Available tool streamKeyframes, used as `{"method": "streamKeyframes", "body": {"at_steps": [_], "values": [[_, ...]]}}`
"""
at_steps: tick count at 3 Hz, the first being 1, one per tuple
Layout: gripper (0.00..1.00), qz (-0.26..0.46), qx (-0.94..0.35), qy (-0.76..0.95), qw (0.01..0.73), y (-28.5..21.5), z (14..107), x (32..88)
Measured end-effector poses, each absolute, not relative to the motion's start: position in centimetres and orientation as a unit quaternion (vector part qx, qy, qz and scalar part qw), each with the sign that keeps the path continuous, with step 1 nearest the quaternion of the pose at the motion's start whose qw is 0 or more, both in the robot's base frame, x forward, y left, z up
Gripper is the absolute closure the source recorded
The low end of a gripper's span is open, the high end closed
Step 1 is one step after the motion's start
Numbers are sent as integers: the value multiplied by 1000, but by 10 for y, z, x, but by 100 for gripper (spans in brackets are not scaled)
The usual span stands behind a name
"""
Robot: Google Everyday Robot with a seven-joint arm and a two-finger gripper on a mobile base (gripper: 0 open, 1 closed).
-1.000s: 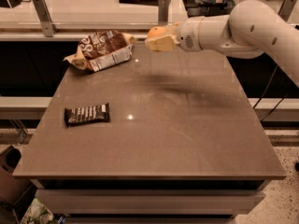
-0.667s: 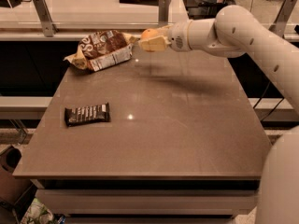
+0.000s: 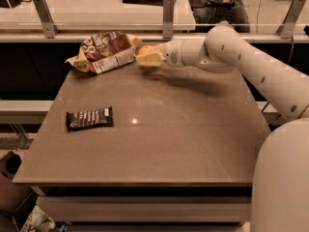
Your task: Move orange near brown chip bag
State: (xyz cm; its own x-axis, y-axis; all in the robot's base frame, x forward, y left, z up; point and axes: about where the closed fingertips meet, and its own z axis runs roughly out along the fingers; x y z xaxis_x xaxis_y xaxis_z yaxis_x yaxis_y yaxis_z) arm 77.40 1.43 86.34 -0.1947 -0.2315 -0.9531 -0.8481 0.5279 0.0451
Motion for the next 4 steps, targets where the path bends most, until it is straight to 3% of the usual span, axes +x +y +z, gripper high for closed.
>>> {"method": "streamKeyframes", "body": {"at_steps": [1, 2, 4], "values": [[100, 314, -362, 726, 493, 25, 826, 762], [82, 314, -361, 727, 493, 25, 831, 762], [35, 314, -361, 727, 493, 25, 835, 762]]}}
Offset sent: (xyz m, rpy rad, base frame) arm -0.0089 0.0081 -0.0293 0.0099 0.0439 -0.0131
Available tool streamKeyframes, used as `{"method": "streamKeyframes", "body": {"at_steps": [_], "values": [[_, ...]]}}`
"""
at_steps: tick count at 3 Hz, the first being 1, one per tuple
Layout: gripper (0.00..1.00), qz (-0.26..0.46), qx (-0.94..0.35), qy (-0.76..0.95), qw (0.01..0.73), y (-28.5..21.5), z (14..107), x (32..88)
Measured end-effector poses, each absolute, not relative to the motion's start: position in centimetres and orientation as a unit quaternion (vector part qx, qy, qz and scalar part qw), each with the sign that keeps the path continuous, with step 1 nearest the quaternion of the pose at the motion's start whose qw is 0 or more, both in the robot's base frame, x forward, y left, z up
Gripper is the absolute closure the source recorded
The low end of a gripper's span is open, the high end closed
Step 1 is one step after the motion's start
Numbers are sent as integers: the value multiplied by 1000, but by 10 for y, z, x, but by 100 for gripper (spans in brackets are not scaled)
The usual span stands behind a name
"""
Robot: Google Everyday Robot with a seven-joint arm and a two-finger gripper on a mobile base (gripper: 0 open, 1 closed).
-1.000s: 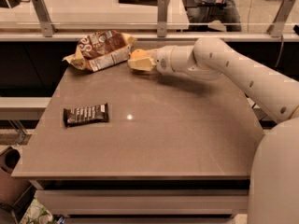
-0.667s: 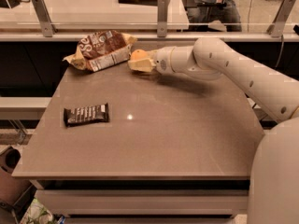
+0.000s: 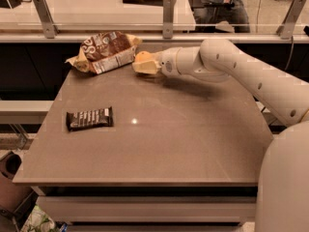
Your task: Move orange near brown chip bag
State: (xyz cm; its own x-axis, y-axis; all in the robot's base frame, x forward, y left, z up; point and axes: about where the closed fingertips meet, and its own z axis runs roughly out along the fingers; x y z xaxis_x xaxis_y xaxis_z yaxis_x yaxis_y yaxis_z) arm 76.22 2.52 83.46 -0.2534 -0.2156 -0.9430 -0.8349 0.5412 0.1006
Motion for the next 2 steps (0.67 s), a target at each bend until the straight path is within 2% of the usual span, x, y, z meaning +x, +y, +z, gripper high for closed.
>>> {"method": "streamKeyframes", "body": {"at_steps": [1, 2], "values": [[12, 316, -363, 726, 492, 28, 834, 762], [0, 317, -364, 726, 491, 31, 833, 761]]}}
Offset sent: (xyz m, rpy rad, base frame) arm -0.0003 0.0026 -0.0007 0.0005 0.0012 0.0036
